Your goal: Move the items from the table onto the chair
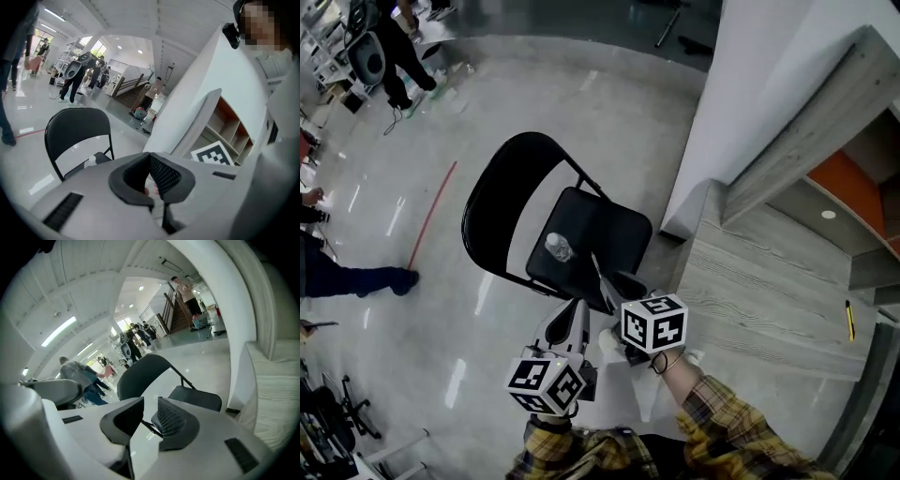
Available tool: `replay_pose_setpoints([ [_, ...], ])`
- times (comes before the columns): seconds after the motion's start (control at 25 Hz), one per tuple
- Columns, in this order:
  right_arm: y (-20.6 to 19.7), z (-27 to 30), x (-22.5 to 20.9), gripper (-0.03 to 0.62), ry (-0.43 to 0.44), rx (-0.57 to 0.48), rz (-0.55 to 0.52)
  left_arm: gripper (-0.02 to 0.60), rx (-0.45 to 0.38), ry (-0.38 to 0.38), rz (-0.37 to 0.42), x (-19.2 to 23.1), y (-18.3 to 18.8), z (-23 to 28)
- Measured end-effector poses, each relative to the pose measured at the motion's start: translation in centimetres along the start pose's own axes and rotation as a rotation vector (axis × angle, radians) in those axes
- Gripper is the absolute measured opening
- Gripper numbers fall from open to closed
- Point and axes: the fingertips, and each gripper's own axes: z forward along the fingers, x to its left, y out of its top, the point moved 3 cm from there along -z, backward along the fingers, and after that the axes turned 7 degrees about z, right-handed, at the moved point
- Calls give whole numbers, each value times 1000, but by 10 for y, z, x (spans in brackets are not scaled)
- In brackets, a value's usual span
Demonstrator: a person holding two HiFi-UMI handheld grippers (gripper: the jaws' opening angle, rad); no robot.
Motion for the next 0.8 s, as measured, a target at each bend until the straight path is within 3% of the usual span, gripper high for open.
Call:
replay_pose_setpoints([
  [0.16,16,-69,12,81,57,-53,-22,5,-25,-41,74,-46,27,1],
  [0.4,38,-158,-11,81,97,-145,-13,5,-29,-134,172,-130,42,26],
  [0.8,44,-349,-135,81,33,-209,-57,5,22,-289,242,-332,-15,66],
])
